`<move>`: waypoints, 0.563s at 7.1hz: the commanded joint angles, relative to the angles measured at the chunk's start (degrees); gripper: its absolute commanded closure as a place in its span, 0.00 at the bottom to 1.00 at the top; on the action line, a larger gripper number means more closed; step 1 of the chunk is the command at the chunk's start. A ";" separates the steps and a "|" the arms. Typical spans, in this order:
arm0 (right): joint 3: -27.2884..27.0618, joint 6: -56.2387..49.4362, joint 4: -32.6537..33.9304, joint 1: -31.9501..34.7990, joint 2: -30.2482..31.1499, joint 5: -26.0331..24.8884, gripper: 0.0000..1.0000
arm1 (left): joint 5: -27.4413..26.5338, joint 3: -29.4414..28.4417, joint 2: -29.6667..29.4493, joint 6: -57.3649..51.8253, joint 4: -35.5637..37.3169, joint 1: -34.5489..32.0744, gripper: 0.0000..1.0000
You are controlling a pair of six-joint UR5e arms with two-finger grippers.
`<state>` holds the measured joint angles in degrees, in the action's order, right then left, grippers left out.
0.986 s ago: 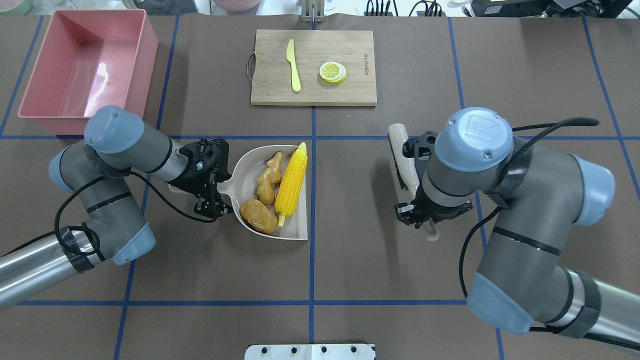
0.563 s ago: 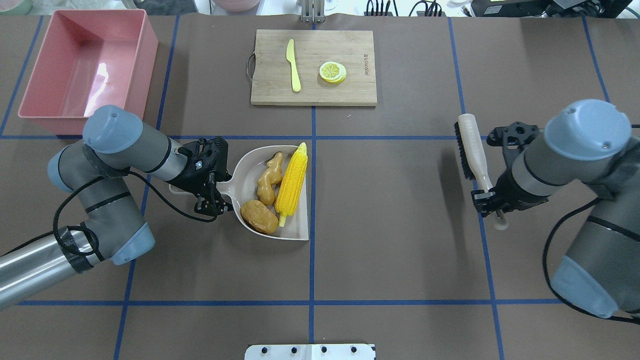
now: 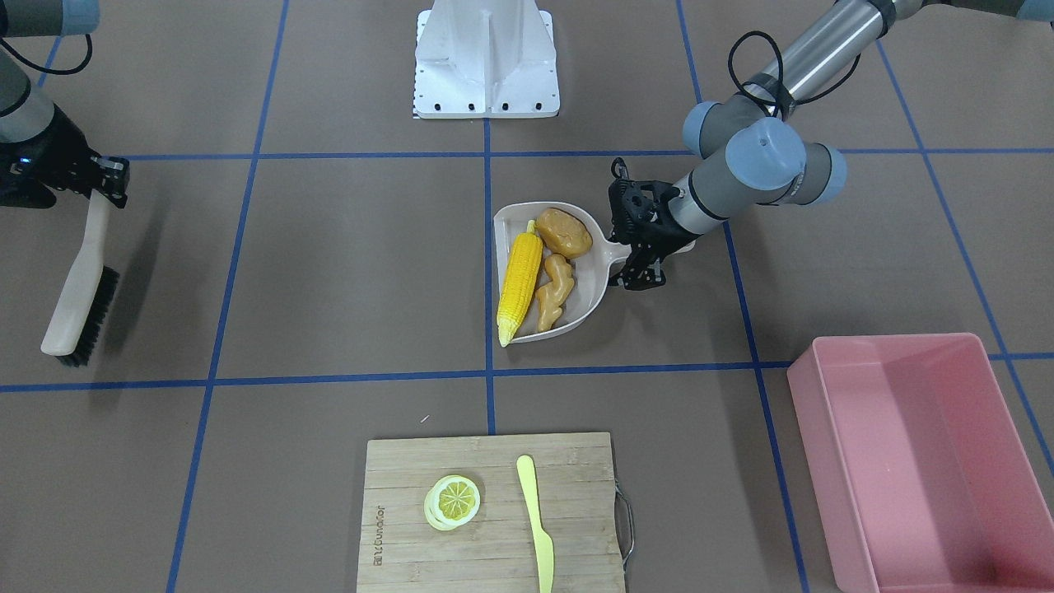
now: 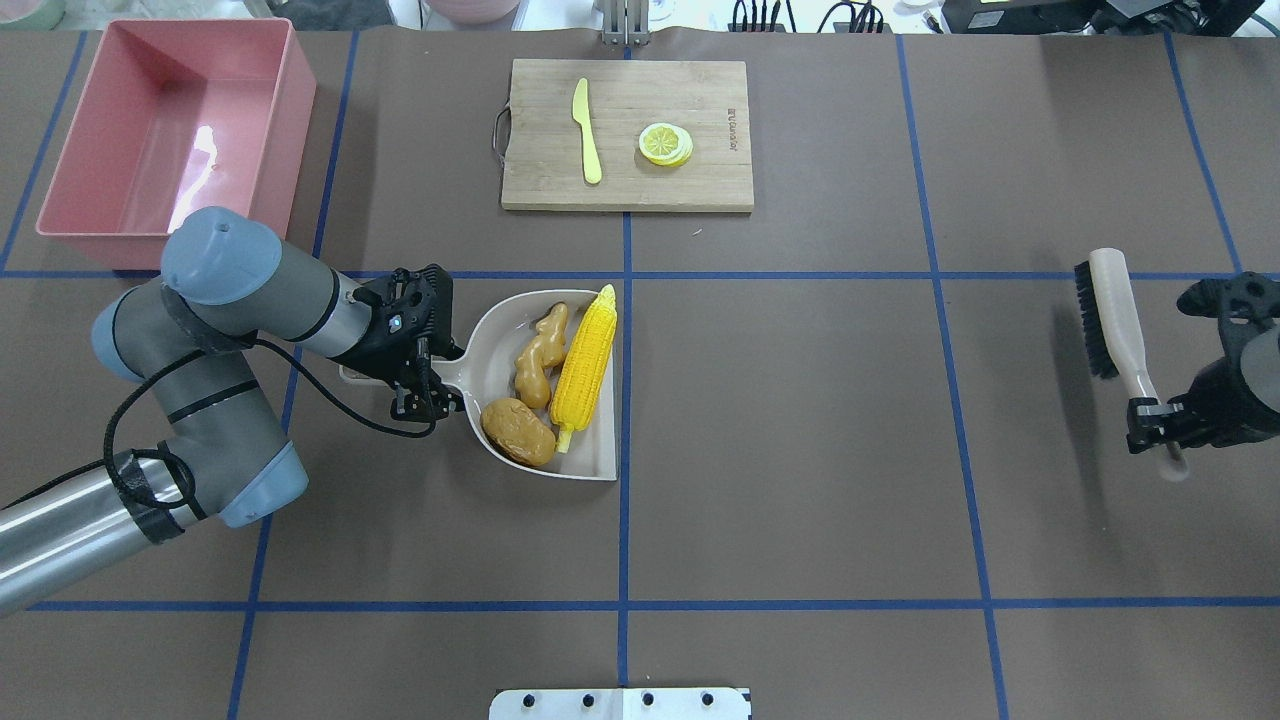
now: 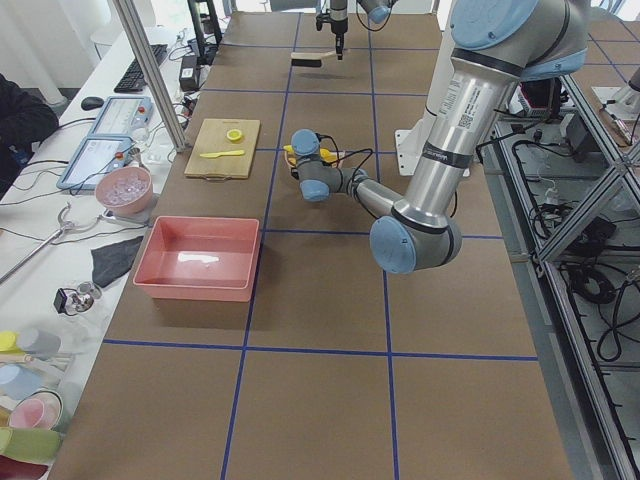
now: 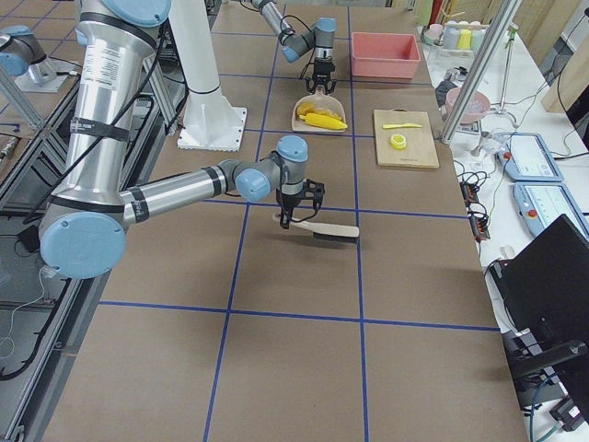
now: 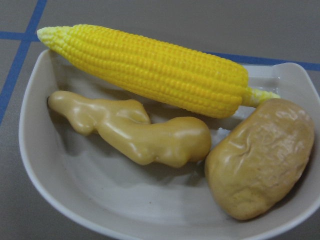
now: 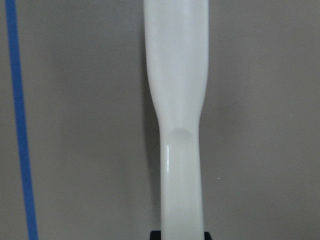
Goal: Sweep and dump trash into bin
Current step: 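Lift the brush away and set it down near the right arm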
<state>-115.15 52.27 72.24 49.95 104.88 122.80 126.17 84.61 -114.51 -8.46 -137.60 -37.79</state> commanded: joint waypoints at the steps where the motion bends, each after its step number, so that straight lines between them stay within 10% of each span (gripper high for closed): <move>1: 5.71 -0.42 -15.50 1.72 6.55 2.68 1.00 | -0.13 0.02 0.52 1.08 -1.18 -0.09 0.59; 4: 6.51 -0.85 -15.90 1.99 6.74 2.70 1.00 | -0.49 0.11 0.61 0.99 -2.67 -0.09 0.79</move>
<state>-109.01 51.74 56.71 51.89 111.45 125.35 125.69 84.68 -113.98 -7.48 -139.61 -37.88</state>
